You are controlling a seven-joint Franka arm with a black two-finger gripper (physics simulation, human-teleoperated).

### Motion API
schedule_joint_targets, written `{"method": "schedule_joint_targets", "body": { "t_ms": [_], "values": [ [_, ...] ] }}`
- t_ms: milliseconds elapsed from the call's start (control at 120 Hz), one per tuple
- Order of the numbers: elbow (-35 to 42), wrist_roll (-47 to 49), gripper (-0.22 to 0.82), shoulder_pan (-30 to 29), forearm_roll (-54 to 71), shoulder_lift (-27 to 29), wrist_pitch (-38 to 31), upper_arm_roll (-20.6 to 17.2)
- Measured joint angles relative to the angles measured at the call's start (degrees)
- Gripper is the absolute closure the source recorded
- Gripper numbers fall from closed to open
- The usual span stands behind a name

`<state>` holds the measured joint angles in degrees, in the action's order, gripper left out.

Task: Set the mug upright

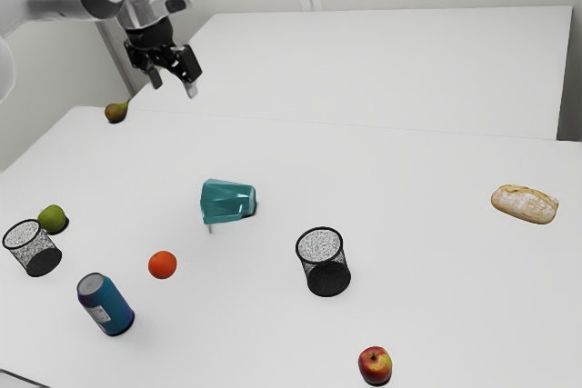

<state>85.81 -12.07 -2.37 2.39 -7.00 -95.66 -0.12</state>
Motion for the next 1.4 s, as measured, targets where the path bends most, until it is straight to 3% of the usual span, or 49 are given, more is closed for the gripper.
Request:
{"method": "schedule_joint_targets", "body": {
  "t_ms": [175, 383, 700, 1175, 1400],
  "values": [
    [0.6, -0.2, 0.0, -0.1, -2.5, -0.2, -0.8, 0.5],
    [8.2, -1.2, 0.0, 0.0, -18.9, 0.1, -0.3, 9.4],
    [18.2, -7.9, 0.0, -0.1, -33.7, -3.5, -2.7, 14.0],
    [12.7, -18.6, 0.0, -5.2, -42.6, -17.0, -5.3, 14.8],
    [14.4, -21.6, 0.0, -5.2, -45.3, -17.8, -6.4, 14.3]
  ]
}}
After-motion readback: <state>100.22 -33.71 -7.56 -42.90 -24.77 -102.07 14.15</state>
